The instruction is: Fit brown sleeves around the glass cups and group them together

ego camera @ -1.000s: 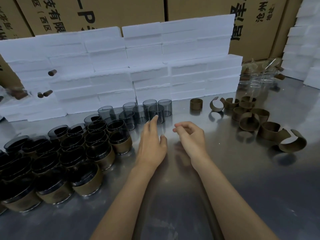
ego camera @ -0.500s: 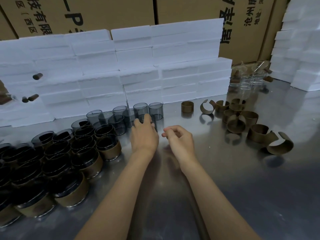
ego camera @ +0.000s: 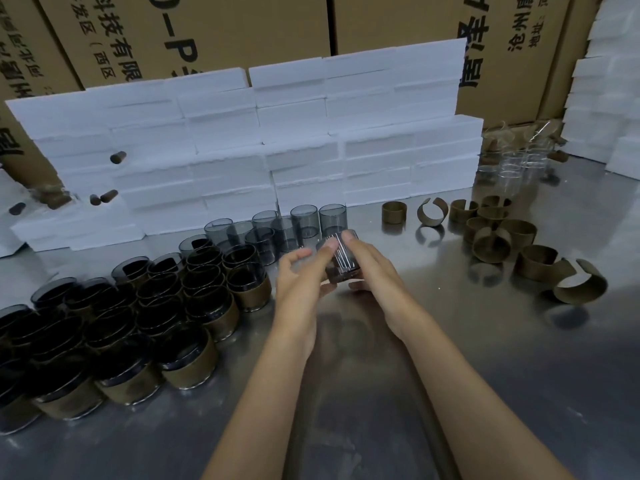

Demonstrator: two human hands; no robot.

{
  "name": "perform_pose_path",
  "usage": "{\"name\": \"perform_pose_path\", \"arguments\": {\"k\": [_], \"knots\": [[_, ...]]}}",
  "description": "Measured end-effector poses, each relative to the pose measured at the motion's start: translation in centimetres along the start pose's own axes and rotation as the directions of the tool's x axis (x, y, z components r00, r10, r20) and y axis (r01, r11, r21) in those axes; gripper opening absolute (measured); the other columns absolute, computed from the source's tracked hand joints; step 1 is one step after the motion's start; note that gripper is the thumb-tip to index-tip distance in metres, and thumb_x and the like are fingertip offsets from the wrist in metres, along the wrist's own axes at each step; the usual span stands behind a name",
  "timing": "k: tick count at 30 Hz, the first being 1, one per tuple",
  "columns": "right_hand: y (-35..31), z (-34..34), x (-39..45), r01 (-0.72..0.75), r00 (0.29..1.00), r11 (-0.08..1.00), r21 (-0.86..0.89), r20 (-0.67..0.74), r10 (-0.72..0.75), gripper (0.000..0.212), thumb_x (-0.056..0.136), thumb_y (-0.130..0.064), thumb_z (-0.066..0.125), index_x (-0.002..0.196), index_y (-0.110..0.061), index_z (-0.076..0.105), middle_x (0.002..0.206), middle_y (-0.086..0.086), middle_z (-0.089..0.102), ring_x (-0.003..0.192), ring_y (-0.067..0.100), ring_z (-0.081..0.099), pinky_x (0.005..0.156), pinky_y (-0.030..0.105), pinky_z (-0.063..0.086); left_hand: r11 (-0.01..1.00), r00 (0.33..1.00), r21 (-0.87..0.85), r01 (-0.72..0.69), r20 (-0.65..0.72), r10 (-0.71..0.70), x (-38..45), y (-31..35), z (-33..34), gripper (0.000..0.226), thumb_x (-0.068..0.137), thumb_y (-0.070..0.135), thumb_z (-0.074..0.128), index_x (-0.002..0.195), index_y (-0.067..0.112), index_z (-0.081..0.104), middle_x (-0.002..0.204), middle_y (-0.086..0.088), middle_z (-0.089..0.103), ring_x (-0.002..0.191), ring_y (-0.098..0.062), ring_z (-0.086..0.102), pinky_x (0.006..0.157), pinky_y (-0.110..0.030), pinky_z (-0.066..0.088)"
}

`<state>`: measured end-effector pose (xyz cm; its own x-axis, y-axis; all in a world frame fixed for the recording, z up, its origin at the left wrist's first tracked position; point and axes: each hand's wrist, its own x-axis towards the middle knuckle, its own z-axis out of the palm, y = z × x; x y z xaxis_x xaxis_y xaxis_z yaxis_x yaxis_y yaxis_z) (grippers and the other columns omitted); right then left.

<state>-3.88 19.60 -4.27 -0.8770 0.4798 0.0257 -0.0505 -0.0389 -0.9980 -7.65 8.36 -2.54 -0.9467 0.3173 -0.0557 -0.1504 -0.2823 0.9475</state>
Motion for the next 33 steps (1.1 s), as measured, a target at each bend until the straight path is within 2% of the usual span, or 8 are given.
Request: {"name": "perform_pose_path", "arguments": {"k": [3, 6, 11, 17, 23, 26, 30, 33], "knots": [[0.1, -0.4, 0.1, 0.028, 0.996, 1.0, -0.007, 0.082, -0.027, 0.05, 0.076, -0.069, 0.066, 0.106, -0.031, 0.077, 0.102, -0.004, 0.079, 0.098, 0.013, 0.075, 0.094, 0.038, 0.057, 0.991, 0.994, -0.122, 0.053, 0.101, -0.041, -0.2, -1.0, -0.1, 0.044, 0.089, 0.026, 0.073, 0.124, 0.003, 0.061, 0.1, -0.012, 0.077, 0.09, -0.021, 0.072, 0.078, -0.032, 0.057], [0.1, -0.3, 0.0, 0.02, 0.995, 0.999, -0.048, 0.098, -0.015, 0.046, 0.076, -0.074, 0.065, 0.098, -0.037, 0.079, 0.097, -0.008, 0.08, 0.092, 0.004, 0.075, 0.086, 0.029, 0.055, 0.987, 0.994, -0.144, 0.065, 0.098, -0.052, 0.3, -1.4, -0.5, 0.042, 0.096, 0.023, 0.066, 0.128, -0.004, 0.059, 0.115, -0.025, 0.072, 0.104, -0.031, 0.066, 0.09, -0.041, 0.052], [0.3, 0.9, -0.3, -0.011, 0.998, 0.971, -0.237, -0.068, -0.005, 0.08, 0.076, -0.093, 0.036, 0.103, -0.027, 0.074, 0.098, -0.014, 0.076, 0.091, -0.003, 0.069, 0.078, 0.016, 0.049, 0.995, 0.996, -0.085, 0.044, 0.087, -0.036, 0.8, -1.7, -0.6, 0.045, 0.099, 0.032, 0.063, 0.129, -0.003, 0.063, 0.117, -0.02, 0.072, 0.095, -0.024, 0.068, 0.075, -0.029, 0.055], [1.1, 1.4, 0.1, 0.049, 0.982, 0.933, -0.356, -0.155, -0.11, 0.071, 0.104, -0.065, 0.016, 0.119, -0.023, 0.07, 0.12, 0.003, 0.07, 0.111, 0.019, 0.058, 0.092, 0.031, 0.037, 0.998, 0.998, -0.051, 0.046, 0.055, -0.043, 1.0, -1.9, -1.1, 0.026, 0.101, 0.033, 0.062, 0.106, 0.009, 0.072, 0.102, -0.016, 0.065, 0.083, -0.025, 0.054, 0.059, -0.023, 0.051], [1.5, 1.4, 0.4, 0.099, 0.94, 0.931, -0.35, -0.275, -0.203, 0.059, 0.11, -0.046, 0.031, 0.092, -0.005, 0.071, 0.079, 0.004, 0.069, 0.091, 0.033, 0.066, 0.083, 0.038, 0.051, 0.996, 0.999, -0.075, -0.043, -0.001, 0.043, 1.3, -2.3, -1.2, 0.011, 0.105, 0.023, 0.056, 0.11, 0.014, 0.06, 0.092, -0.007, 0.066, 0.07, -0.012, 0.062, 0.059, -0.019, 0.051], [1.1, 1.4, 0.3, 0.131, 0.952, 0.968, -0.213, -0.246, -0.183, 0.048, 0.105, -0.052, 0.046, 0.092, -0.013, 0.07, 0.084, 0.005, 0.073, 0.084, 0.021, 0.069, 0.086, 0.046, 0.058, 0.995, 1.0, -0.099, -0.027, 0.005, 0.028, 1.4, -2.1, -1.2, 0.019, 0.106, 0.028, 0.053, 0.11, 0.012, 0.061, 0.094, -0.007, 0.069, 0.078, -0.015, 0.064, 0.066, -0.021, 0.052], [0.6, 1.9, -0.6, 0.047, 0.995, 0.99, -0.132, -0.082, -0.058, 0.07, 0.07, -0.091, 0.056, 0.101, -0.03, 0.067, 0.089, -0.013, 0.075, 0.076, -0.009, 0.067, 0.07, 0.016, 0.053, 0.999, 0.994, -0.045, -0.02, 0.103, 0.024, 1.2, -1.9, -1.1, 0.049, 0.102, 0.057, 0.05, 0.102, 0.019, 0.082, 0.11, -0.006, 0.079, 0.095, -0.016, 0.074, 0.076, -0.024, 0.053], [0.7, 2.1, -0.9, 0.054, 0.998, 0.991, -0.124, -0.001, -0.055, 0.068, 0.072, -0.089, 0.051, 0.105, -0.033, 0.07, 0.088, -0.025, 0.075, 0.081, -0.011, 0.069, 0.061, 0.002, 0.046, 1.0, 0.981, 0.022, -0.023, 0.192, 0.018, 1.1, -1.8, -0.9, 0.062, 0.089, 0.076, 0.052, 0.103, 0.023, 0.082, 0.107, -0.009, 0.079, 0.099, -0.02, 0.076, 0.076, -0.027, 0.058]]}}
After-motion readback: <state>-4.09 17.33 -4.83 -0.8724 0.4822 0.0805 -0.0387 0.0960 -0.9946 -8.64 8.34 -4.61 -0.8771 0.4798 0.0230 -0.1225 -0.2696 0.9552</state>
